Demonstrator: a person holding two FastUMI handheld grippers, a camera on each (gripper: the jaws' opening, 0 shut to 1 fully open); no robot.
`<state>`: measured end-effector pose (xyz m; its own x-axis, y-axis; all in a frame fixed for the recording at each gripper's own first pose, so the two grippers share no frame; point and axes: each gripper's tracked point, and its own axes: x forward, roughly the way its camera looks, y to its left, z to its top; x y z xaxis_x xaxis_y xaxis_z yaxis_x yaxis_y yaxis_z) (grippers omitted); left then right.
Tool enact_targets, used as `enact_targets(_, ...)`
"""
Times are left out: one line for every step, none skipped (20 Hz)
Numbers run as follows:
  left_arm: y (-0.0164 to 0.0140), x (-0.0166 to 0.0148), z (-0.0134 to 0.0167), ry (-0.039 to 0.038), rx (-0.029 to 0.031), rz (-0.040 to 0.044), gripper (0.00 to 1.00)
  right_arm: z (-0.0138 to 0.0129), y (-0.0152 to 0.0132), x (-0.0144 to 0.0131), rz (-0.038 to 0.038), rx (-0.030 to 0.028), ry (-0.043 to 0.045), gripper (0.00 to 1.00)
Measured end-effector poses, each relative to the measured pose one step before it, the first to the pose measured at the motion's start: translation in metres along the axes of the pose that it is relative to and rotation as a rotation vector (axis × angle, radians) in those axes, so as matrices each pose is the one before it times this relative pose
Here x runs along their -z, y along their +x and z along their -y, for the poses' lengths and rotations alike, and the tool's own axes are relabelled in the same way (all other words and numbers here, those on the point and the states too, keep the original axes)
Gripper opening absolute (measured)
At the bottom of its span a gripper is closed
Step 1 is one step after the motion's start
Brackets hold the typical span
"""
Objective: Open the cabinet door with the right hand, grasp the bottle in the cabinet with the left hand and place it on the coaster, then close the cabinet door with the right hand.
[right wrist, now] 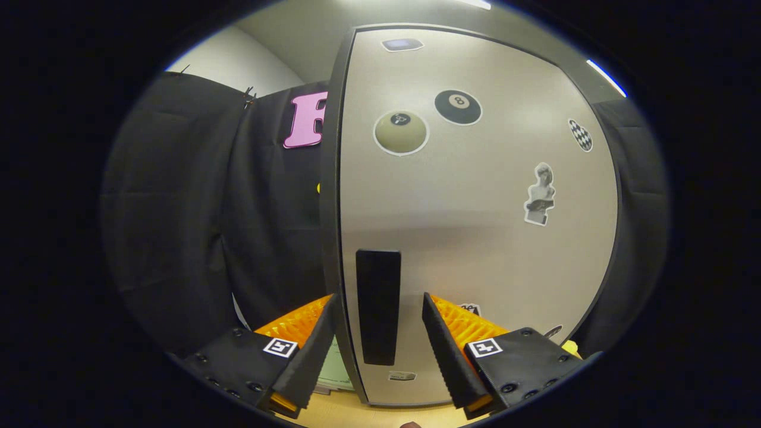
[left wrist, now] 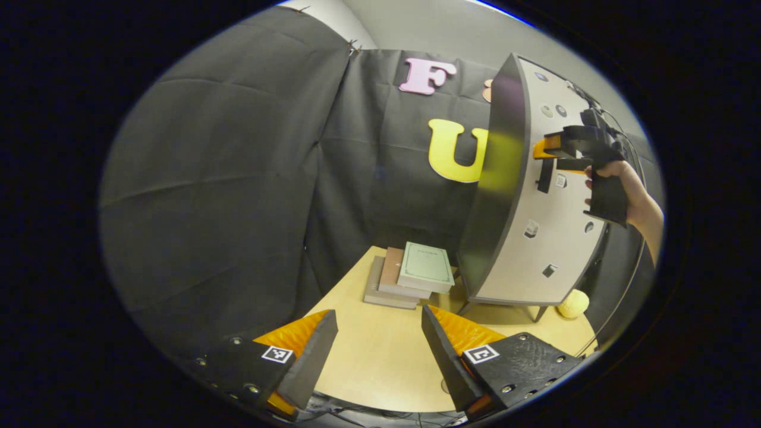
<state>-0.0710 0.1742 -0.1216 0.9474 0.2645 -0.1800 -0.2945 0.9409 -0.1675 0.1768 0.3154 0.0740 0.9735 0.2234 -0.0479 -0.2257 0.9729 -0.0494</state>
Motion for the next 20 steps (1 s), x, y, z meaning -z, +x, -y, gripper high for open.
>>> enact_targets(0.00085,0.00102,-0.00216,-0.00975,-0.00288,-0.00263,0.88,-0.00047,0.00293,0.00345,-0.01328,0.00678,0.00081,0.8)
enact_targets(0.00035,0.00056,-0.00256,-0.0048,-0.00397,-0.0005,0.88,-0.00141,0.00274,0.00181,-0.0083,-0.0016,0.00119,0.74)
enact_targets(-0.00048,-0.00191,-0.00326,-0.00041,-0.00365,0.00022,0.86,-0.00151,0.00239,0.00272,-0.01043,0.00008,0.00406,0.69)
enact_targets(-0.00015,0.00088,-0.00154,0.00105,-0.0023,-0.00095,0.88,0.00065,0.00076,0.00121,-0.00721,0.00566,0.009,0.59)
enact_targets(-0.00015,-0.00213,-0.00167,0.0022,0.00076,0.00373,0.88,0.0005,0.00152,0.00004,-0.00177,-0.00065,0.01023,0.51)
enact_targets(-0.00172,-0.001,0.00011,0.00302,0.00353,0.00517,0.88,0.00349,0.00085,0.00086,-0.00395,0.01763,0.00528,0.37)
enact_targets(-0.00067,0.00072,0.00082,0.00487,0.0031,0.00377,0.88,0.00033,0.0047,0.00103,-0.00153,-0.00231,0.0143,0.37)
enact_targets(-0.00009,0.00064,-0.00055,0.00585,-0.00068,0.0017,0.88,0.00069,-0.00846,-0.002,-0.00439,0.00048,0.00384,0.36)
enact_targets(-0.00041,0.00145,-0.00108,0.00418,-0.00213,0.00088,0.88,-0.00058,0.00353,0.00081,-0.01005,-0.00887,-0.00851,0.35)
enact_targets(-0.00127,0.00074,-0.00007,0.00019,-0.00096,0.00018,0.88,-0.00075,-0.00062,-0.00063,-0.00442,-0.00779,-0.01125,0.35)
enact_targets(-0.0023,0.00281,-0.00024,-0.00314,0.00032,-0.00137,0.88,0.00049,-0.00063,0.00087,-0.00341,-0.00604,-0.00489,0.32)
enact_targets(-0.00162,0.0019,0.00063,-0.00351,-0.00116,-0.00351,0.88,0.00083,0.00163,-0.0004,-0.00179,0.00128,0.00784,0.35)
enact_targets(-0.00138,0.002,-0.00048,0.00069,-0.00247,-0.00333,0.88,-0.00108,-0.00214,0.00082,-0.00008,-0.0045,0.00497,0.29)
enact_targets(-0.00168,0.00019,0.00083,0.00228,0.00039,-0.002,0.88,0.00047,0.00128,0.00005,0.00083,-0.00804,-0.00778,0.28)
enact_targets(-0.00211,0.00051,0.00116,0.00509,0.00168,0.00066,0.88,-0.00071,-0.0022,-0.0013,0.00594,-0.00963,-0.00976,0.24)
enact_targets(-0.00208,-0.00167,0.00101,0.00657,0.00004,0.00297,0.88,0.00003,0.0006,0.00054,-0.0004,-0.01375,-0.00919,0.23)
enact_targets(-0.00201,0.00017,0.00091,0.00666,0.00023,0.0041,0.88,-0.00156,-0.00014,0.00136,-0.0057,-0.02064,0.00142,0.19)
enact_targets(-0.00202,-0.00123,0.00134,0.00406,-0.00002,0.00249,0.88,-0.00054,-0.00049,-0.00124,0.00106,-0.01891,-0.00121,0.11)
enact_targets(-0.00074,0.00002,0.00152,0.00099,0.00142,0.00086,0.88,-0.00044,-0.00062,0.00239,-0.00585,-0.01764,-0.00671,0.13)
enact_targets(-0.00127,-0.00019,0.00239,-0.00087,0.0027,-0.00115,0.88,-0.00037,-0.00387,-0.00142,0.00298,-0.0099,-0.00729,0.08)
